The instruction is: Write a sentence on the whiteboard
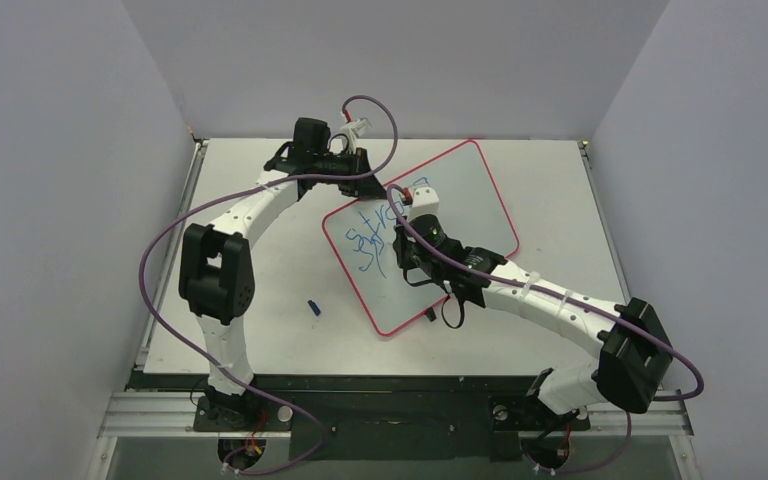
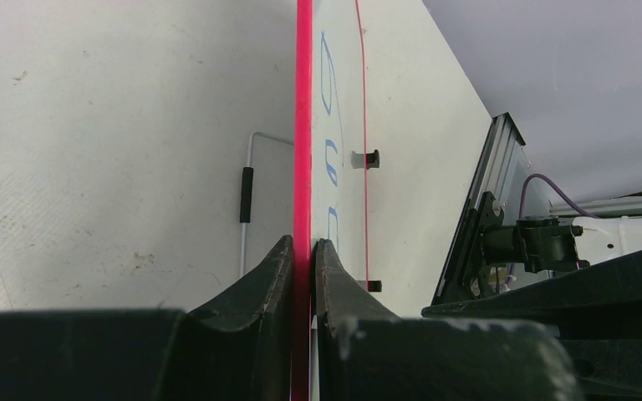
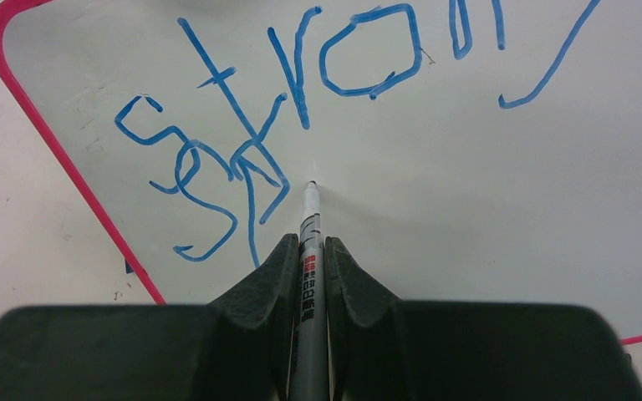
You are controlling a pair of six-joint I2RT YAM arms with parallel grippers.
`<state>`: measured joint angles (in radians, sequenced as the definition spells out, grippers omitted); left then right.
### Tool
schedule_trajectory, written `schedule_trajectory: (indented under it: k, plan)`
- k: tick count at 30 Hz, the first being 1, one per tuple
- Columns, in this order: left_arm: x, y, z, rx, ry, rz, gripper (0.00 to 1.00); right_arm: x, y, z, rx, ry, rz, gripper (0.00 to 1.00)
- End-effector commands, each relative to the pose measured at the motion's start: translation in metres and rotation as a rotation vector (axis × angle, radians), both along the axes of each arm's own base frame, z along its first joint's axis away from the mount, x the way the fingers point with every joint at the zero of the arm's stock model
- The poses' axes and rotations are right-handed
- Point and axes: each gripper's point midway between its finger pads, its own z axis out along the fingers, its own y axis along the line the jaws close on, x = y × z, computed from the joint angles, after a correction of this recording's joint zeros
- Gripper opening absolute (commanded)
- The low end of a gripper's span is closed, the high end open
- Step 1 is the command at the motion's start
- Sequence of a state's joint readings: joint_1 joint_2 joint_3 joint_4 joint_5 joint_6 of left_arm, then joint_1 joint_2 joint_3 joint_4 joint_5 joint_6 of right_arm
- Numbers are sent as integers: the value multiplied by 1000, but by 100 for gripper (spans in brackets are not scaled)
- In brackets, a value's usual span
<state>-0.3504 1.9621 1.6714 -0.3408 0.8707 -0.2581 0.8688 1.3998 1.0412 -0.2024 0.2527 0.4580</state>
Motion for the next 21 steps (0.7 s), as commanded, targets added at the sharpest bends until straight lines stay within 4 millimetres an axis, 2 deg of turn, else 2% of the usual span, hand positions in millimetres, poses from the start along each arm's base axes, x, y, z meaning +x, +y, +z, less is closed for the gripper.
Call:
schedule_trajectory:
  k: [1, 12, 21]
  plan:
    - [-7, -4, 34, -22, -151, -40, 0, 10, 10, 13, 53, -29, 2, 0]
    - [-8, -3, 37, -27, -160, -40, 0, 1, 2, -11, 23, 17, -8, 0]
    - [-8, -4, 38, -30, -161, -42, 0, -14, -11, -27, 13, 57, -16, 0]
